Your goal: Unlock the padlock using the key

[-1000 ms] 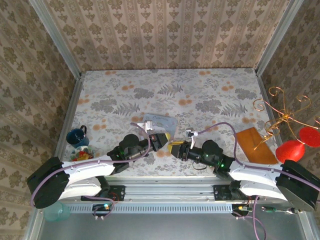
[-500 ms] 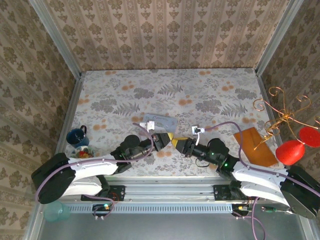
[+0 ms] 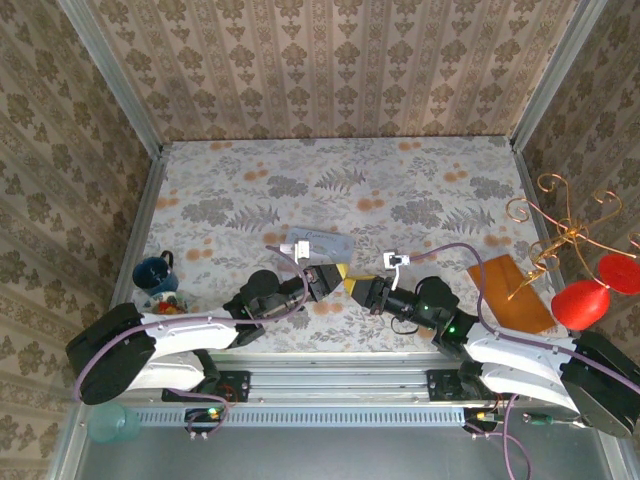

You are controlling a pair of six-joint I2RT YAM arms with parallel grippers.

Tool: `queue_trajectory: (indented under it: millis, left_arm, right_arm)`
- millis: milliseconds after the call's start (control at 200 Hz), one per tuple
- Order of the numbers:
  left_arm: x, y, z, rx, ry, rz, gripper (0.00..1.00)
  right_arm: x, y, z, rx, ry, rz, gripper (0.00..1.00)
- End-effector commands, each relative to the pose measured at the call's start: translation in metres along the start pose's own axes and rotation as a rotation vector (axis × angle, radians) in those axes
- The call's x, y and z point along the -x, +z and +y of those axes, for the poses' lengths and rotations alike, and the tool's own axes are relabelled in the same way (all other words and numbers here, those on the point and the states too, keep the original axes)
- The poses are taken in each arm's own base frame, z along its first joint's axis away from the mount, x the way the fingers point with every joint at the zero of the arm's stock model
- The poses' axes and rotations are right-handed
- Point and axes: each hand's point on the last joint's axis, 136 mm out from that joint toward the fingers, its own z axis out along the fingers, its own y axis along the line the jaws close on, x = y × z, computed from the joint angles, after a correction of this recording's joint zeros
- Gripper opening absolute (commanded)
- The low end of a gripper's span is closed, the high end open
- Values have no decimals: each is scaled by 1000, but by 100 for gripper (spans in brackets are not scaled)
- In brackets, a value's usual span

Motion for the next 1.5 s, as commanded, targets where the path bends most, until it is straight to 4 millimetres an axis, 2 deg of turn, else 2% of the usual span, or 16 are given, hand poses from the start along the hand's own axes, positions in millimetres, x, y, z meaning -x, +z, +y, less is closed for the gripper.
queue_trajectory:
  millis: [0, 290, 465, 565, 675, 725, 780, 850, 1000, 1080, 1295, 1495]
  left_arm:
    - [7, 4, -16, -49, 21, -17, 0]
    - [7, 3, -13, -43, 23, -21, 0]
    - [7, 3, -10, -37, 26, -30, 0]
    - [7, 1, -1, 2, 19, -38, 12]
    - [6, -6, 20, 100, 17, -43, 33]
    - [7, -13, 31, 160, 21, -48, 39]
    - [6, -23, 49, 272, 63, -33, 43]
    - [3, -44, 80, 517, 128, 26, 47]
    - [-1, -86, 115, 818, 198, 110, 48]
    - [-8, -100, 127, 940, 227, 181, 48]
    - [-34, -97, 148, 1086, 309, 318, 50]
    - [-45, -76, 168, 1115, 320, 335, 55]
  right_arm:
    - [6, -1, 18, 74, 3, -8, 20]
    - [8, -1, 20, 81, 12, -14, 12]
    - [10, -1, 19, 69, 27, -24, 2]
    - [11, -2, 7, -8, 31, -25, 0]
    - [12, -7, -10, -106, 23, -36, 0]
    - [11, -11, -20, -164, 11, -35, 0]
    - [8, -14, -30, -223, -6, -20, 0]
    - [5, -19, -39, -279, -32, 0, 0]
    - [-1, -25, -49, -341, -79, 31, 0]
    - [-6, -26, -55, -380, -111, 51, 0]
    - [-17, -21, -61, -411, -142, 84, 0]
    - [-23, -15, -57, -400, -161, 101, 0]
